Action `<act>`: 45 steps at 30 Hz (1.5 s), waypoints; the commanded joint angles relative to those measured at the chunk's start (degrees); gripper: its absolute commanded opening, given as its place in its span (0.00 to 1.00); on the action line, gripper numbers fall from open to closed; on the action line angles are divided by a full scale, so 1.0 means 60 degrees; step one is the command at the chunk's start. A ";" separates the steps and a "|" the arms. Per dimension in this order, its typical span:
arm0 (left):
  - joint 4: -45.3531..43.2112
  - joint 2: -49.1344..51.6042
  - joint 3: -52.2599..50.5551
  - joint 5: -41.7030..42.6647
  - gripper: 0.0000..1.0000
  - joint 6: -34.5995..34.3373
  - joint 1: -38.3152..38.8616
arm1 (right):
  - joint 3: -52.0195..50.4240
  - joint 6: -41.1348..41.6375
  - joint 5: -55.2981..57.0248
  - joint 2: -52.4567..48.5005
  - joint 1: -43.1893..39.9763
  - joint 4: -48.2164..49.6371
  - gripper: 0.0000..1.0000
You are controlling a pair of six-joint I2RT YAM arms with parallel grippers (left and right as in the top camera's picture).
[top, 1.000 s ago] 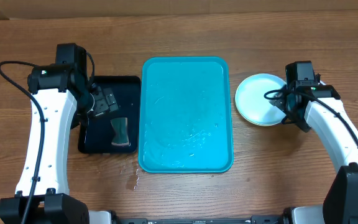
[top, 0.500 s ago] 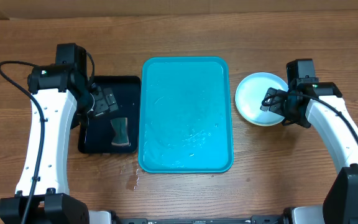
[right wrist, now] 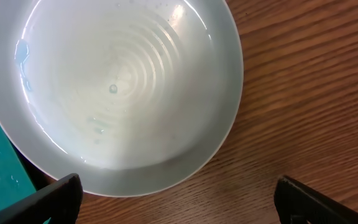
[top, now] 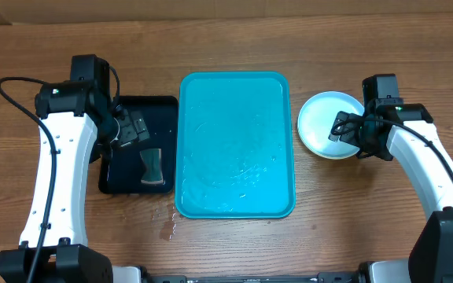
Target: Clean dirty plates on tray and stack at the side
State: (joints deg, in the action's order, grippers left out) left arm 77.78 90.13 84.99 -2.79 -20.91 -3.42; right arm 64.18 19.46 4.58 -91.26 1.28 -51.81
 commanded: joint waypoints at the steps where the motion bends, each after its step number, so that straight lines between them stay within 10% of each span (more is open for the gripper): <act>1: -0.0018 0.0087 0.0051 0.0044 1.00 -0.0091 0.0011 | 0.0237 -0.0036 -0.0073 0.0127 0.0015 0.0051 1.00; 17: -0.0018 0.0087 0.0051 0.0044 1.00 -0.0091 0.0011 | 0.0229 -0.0036 -0.0073 0.1184 0.0015 0.0051 1.00; 45: -0.0018 0.0087 0.0051 0.0044 1.00 -0.0091 0.0011 | 0.0226 -0.0040 -0.0007 1.0859 0.0295 -0.0510 1.00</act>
State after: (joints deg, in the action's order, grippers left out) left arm 77.76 90.13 84.99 -2.76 -20.91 -3.42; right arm 64.53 19.46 4.29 -29.52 2.39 -53.82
